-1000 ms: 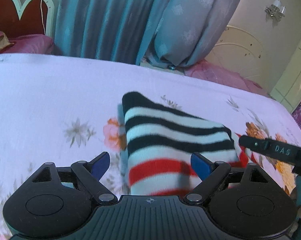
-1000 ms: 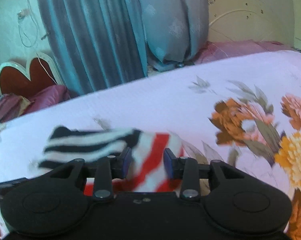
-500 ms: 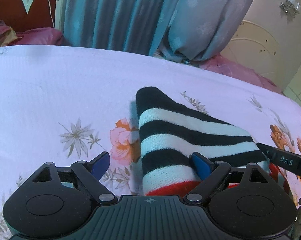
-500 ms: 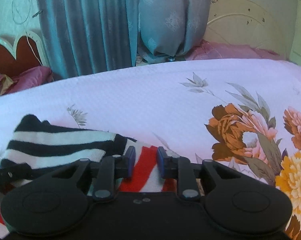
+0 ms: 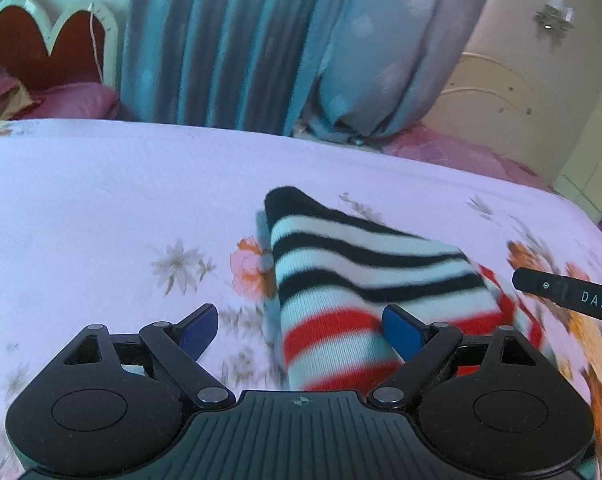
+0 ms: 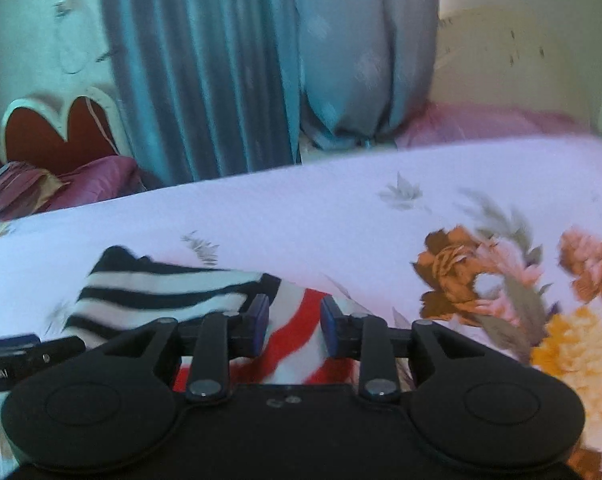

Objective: Fold small clothes
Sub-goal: 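Grasp the folded sweater's edge with the right tool and straighten it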

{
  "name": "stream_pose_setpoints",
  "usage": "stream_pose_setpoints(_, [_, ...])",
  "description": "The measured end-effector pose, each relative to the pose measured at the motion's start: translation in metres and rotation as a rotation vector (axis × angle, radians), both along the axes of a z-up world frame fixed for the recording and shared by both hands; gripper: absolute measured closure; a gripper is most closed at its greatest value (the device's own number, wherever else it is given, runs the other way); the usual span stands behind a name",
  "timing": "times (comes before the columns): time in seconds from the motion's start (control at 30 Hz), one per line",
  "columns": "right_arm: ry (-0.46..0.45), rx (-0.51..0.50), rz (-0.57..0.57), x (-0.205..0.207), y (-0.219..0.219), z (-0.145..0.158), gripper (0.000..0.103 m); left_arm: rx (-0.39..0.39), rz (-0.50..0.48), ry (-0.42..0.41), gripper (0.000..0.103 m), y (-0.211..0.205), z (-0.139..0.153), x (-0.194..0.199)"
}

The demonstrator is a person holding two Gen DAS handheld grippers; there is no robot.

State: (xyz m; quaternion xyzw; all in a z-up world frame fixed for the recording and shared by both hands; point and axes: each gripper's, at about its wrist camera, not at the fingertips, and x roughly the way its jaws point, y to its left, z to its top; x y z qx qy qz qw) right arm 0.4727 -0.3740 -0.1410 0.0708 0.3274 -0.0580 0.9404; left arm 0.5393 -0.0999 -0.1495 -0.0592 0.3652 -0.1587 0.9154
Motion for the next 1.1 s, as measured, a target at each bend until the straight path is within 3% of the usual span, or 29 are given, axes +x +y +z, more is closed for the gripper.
stream_pose_setpoints(0.23, [0.014,-0.027,0.005,-0.061,0.009,0.0,0.083,-0.026,-0.009,0.0,0.015,0.012,0.002,-0.048])
stream_pose_setpoints(0.37, [0.053,-0.044,-0.01,-0.089,0.013,-0.009,0.084,0.001,-0.026,0.008,0.015,0.011,-0.005,-0.063])
stream_pose_setpoints(0.53, [0.096,0.012,-0.065,-0.089,0.005,-0.024,0.084,0.026,-0.043,-0.005,0.015,0.009,-0.013,-0.065])
stream_pose_setpoints(0.6, [0.116,0.011,-0.071,-0.088,0.007,-0.016,0.084,0.043,-0.037,-0.008,0.015,0.01,-0.007,-0.071])
stream_pose_setpoints(0.7, [0.07,0.018,-0.078,-0.11,0.014,0.0,0.083,0.054,-0.052,-0.018,0.015,0.014,0.001,-0.088])
stream_pose_setpoints(0.9, [0.148,0.014,-0.084,-0.134,0.019,-0.028,0.082,0.06,-0.076,0.04,0.015,0.017,-0.017,-0.109])
stream_pose_setpoints(1.0, [0.148,0.07,-0.119,-0.138,0.017,-0.027,0.082,0.05,-0.068,0.051,0.015,0.019,-0.023,-0.109])
stream_pose_setpoints(1.1, [0.165,0.063,-0.114,-0.142,0.017,-0.031,0.079,0.06,-0.075,0.054,0.015,0.018,-0.025,-0.109])
